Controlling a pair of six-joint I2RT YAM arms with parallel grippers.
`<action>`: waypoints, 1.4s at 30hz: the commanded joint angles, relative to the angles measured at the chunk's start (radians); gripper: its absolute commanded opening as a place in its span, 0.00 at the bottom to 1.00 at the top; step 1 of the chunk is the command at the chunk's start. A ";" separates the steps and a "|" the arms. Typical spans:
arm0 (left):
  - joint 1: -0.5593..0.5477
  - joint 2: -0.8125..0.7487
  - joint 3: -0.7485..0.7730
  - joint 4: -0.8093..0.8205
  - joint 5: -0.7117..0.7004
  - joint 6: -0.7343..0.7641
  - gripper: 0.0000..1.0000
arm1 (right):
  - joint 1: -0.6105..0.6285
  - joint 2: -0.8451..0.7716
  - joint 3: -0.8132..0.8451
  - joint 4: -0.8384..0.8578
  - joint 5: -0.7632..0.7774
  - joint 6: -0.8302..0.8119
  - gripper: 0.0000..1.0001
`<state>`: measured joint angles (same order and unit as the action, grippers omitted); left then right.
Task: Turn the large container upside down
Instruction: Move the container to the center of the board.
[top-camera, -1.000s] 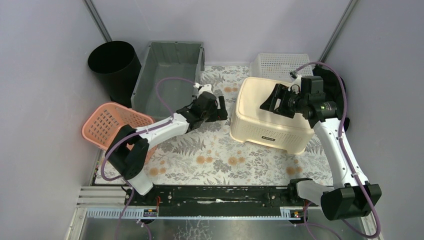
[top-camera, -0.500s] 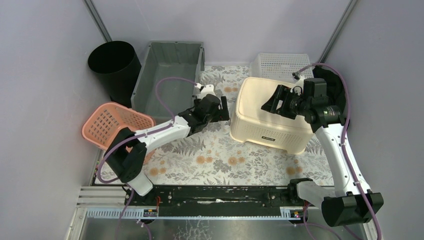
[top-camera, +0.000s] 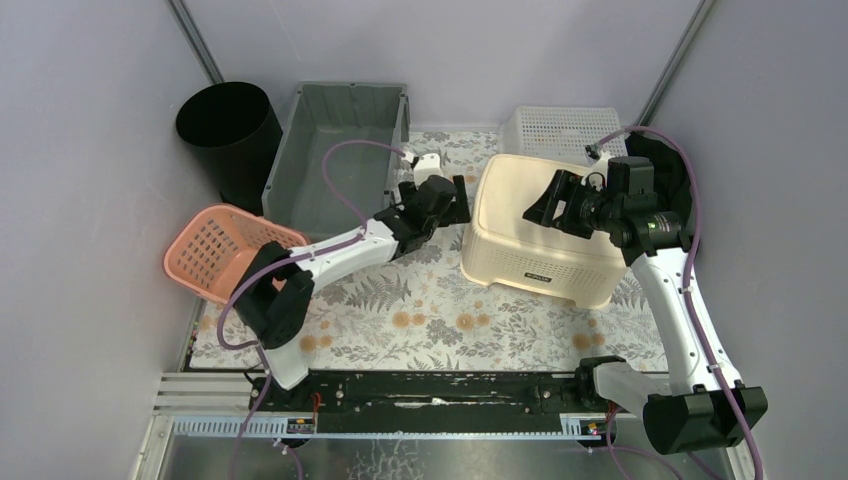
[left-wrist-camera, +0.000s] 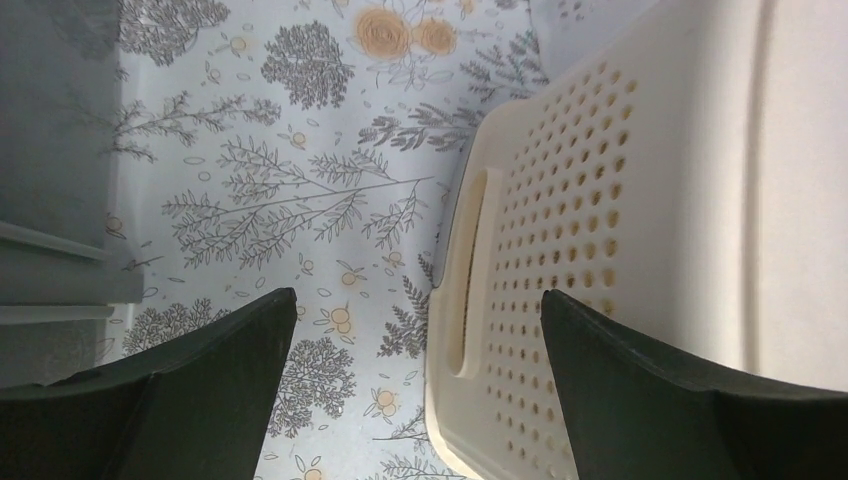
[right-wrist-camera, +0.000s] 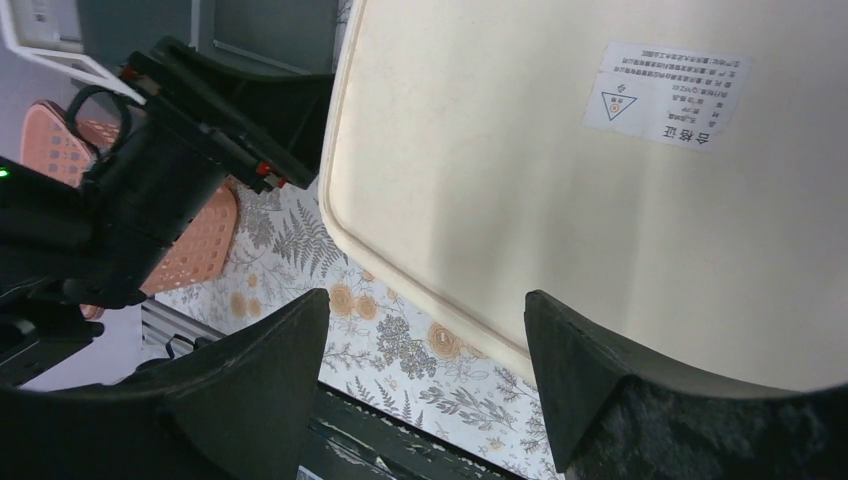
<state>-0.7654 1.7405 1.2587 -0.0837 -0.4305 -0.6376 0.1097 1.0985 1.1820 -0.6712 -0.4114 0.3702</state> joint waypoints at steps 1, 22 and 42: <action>-0.017 0.028 0.016 0.025 0.022 0.009 1.00 | 0.007 -0.026 0.022 -0.004 0.006 -0.017 0.79; -0.163 0.028 -0.001 0.009 0.047 -0.005 1.00 | 0.007 -0.042 0.005 0.004 0.044 -0.004 0.79; -0.191 0.218 0.211 -0.016 0.061 0.070 1.00 | 0.007 -0.080 0.022 -0.018 0.100 -0.006 0.84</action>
<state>-0.9466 1.9434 1.4216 -0.1242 -0.3916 -0.5835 0.1104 1.0466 1.1801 -0.6910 -0.3447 0.3706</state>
